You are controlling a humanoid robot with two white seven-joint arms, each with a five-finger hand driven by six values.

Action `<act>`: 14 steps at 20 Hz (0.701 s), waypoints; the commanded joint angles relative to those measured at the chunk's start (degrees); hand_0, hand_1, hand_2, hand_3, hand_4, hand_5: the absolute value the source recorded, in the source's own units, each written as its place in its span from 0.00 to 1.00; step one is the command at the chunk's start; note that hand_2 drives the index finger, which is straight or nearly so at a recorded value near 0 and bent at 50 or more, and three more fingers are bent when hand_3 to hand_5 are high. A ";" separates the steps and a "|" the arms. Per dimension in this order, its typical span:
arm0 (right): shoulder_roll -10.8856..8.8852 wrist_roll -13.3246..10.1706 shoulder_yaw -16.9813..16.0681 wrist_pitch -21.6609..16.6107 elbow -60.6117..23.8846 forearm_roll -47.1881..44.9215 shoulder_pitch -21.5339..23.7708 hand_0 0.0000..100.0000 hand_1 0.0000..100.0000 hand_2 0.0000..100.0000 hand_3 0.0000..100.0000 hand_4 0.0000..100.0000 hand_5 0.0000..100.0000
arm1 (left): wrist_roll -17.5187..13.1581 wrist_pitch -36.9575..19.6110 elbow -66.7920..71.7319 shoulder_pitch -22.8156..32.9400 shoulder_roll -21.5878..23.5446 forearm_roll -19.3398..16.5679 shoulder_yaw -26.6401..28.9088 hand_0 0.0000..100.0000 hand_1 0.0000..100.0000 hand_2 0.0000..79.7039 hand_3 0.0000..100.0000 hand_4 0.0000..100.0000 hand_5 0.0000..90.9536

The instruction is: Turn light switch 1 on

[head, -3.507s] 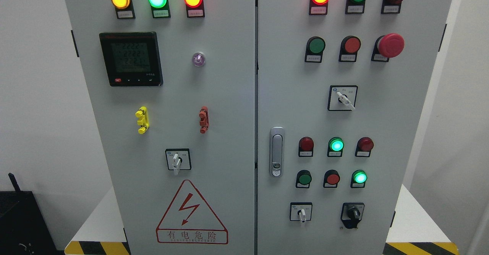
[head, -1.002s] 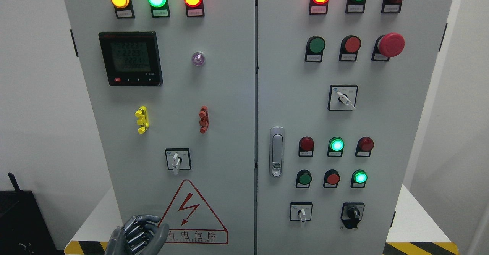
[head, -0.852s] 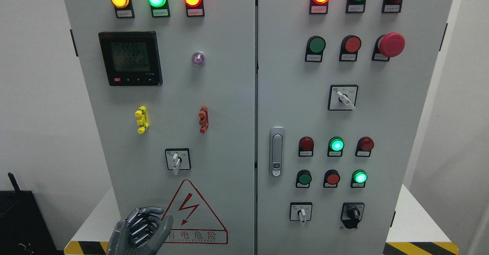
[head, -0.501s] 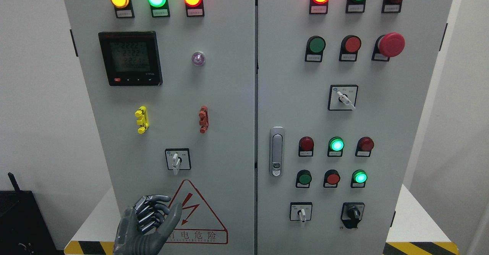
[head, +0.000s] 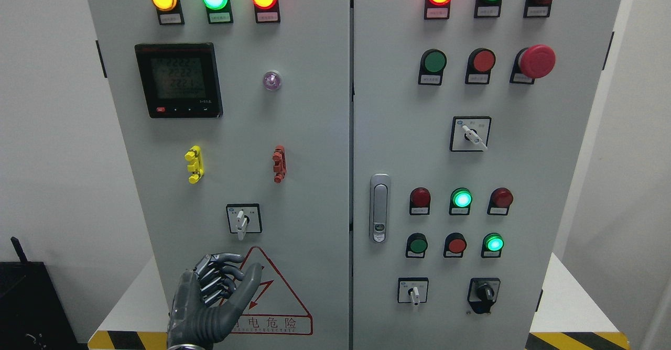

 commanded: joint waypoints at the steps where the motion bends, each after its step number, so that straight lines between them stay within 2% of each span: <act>1: 0.00 0.01 0.02 0.00 0.00 0.00 0.02 0.30 0.00 0.00 0.00 0.00 0.00 | 0.10 0.11 0.01 -0.60 -2.72 -0.68 1.86 0.08 0.68 0.60 0.71 0.83 0.86; 8: 0.00 0.01 -0.07 0.00 0.00 0.00 0.02 0.30 0.00 0.00 0.00 0.00 0.00 | -0.16 0.19 0.36 -1.65 -2.89 -0.59 4.24 0.08 0.68 0.60 0.70 0.84 0.87; 14: 0.00 0.01 0.02 0.00 0.00 0.00 0.02 0.30 0.00 0.00 0.00 0.00 0.00 | -0.07 3.27 0.45 -3.41 -3.16 -0.68 4.15 0.08 0.68 0.61 0.70 0.84 0.87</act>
